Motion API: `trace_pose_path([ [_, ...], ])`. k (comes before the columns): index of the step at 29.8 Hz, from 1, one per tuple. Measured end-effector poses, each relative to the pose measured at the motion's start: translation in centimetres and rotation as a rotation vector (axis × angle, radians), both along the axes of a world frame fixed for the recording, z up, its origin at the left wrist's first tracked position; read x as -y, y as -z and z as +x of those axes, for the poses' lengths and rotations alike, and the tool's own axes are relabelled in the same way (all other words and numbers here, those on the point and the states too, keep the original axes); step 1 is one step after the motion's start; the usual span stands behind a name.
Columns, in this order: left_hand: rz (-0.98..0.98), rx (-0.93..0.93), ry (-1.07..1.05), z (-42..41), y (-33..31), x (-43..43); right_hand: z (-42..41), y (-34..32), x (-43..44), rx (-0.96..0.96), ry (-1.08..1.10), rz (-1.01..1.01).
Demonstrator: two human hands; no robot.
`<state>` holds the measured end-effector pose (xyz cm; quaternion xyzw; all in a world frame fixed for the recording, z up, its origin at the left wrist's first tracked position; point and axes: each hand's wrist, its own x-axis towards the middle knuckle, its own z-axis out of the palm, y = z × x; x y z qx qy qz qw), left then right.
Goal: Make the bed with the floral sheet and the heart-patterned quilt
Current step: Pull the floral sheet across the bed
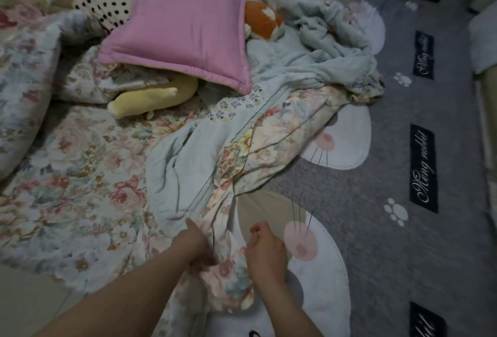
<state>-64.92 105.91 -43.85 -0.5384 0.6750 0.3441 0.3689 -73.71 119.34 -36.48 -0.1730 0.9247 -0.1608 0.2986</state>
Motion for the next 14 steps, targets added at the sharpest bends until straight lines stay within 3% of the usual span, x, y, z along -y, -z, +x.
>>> trace_pose_path([
  [2,0.000,0.050,0.323,-0.3,-0.6,-0.3,-0.2,0.4,-0.5,0.002,-0.136,0.095],
  [6,-0.119,-0.059,0.541,0.3,-0.2,-1.3,0.0,1.0,-0.2,0.100,-0.246,0.154],
  [8,-0.206,-0.163,0.449,0.9,0.4,-1.2,0.0,0.8,0.0,0.129,-0.266,0.128],
  [10,-0.136,-0.277,0.323,0.8,0.9,-0.8,-0.2,0.9,0.0,0.143,-0.370,0.112],
  [14,0.010,-0.232,0.441,0.1,1.3,-0.9,-0.4,0.7,0.5,0.003,-0.683,0.184],
])
